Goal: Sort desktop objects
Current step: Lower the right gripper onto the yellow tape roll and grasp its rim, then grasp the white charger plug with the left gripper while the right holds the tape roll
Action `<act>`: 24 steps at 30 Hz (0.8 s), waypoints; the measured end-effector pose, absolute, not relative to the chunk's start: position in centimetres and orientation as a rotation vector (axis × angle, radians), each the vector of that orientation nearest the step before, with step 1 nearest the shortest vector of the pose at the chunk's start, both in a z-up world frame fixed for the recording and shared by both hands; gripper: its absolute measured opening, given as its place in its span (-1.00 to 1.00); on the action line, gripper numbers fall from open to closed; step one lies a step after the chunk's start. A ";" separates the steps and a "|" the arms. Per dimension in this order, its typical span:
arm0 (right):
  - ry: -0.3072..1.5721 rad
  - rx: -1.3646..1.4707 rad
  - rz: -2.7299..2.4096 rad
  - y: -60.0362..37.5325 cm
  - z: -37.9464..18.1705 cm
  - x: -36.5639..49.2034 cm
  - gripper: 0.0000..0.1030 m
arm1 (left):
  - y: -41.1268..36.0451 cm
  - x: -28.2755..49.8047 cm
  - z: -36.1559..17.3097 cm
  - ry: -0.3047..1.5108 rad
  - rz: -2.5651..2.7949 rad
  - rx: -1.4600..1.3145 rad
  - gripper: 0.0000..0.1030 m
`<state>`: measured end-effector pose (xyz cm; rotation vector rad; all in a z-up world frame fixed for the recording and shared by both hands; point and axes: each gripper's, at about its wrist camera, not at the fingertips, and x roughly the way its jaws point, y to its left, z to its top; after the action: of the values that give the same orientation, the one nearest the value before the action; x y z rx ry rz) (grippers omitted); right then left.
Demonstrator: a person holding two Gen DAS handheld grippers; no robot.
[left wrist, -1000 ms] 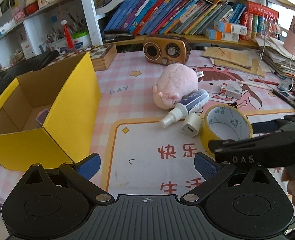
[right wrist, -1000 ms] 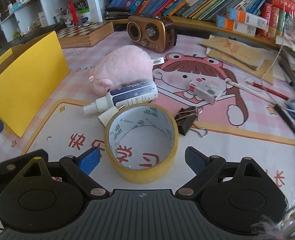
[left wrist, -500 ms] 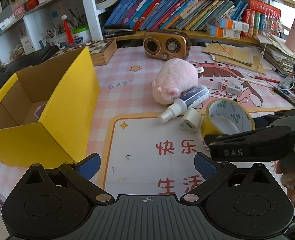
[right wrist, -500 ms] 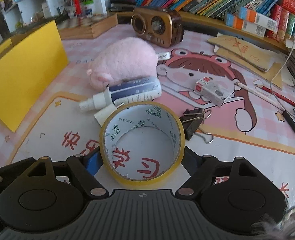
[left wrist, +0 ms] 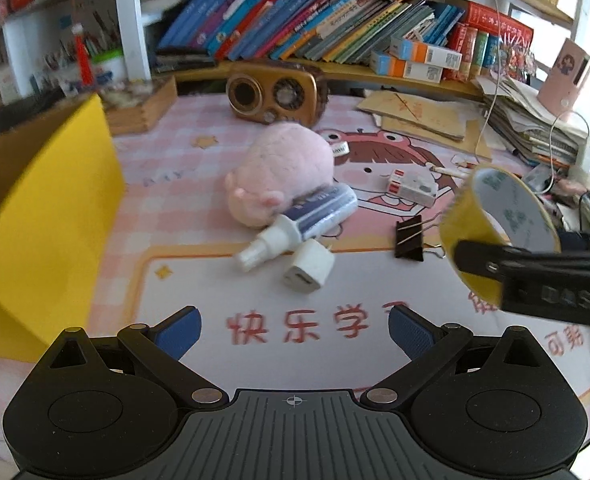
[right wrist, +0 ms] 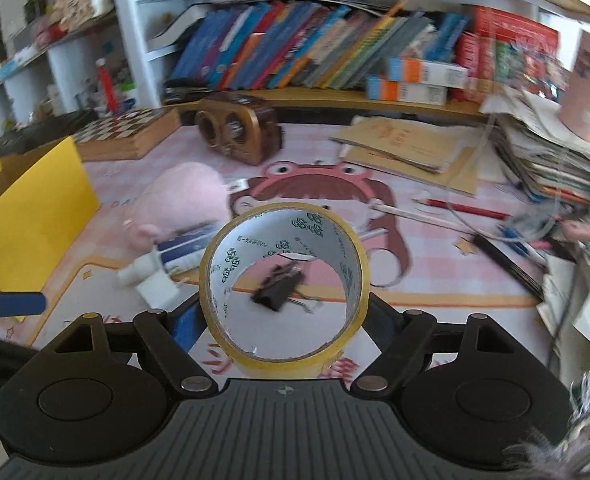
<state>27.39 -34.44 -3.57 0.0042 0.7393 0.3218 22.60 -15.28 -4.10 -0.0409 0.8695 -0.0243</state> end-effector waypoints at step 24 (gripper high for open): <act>0.766 0.014 0.296 -36.8 -4.1 27.0 0.54 | -17.3 27.9 -6.9 0.871 -0.057 0.008 -0.36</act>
<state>27.03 -36.80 -4.14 0.0136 0.7657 0.2960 27.86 -17.30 -6.94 0.0081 0.8705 -0.0569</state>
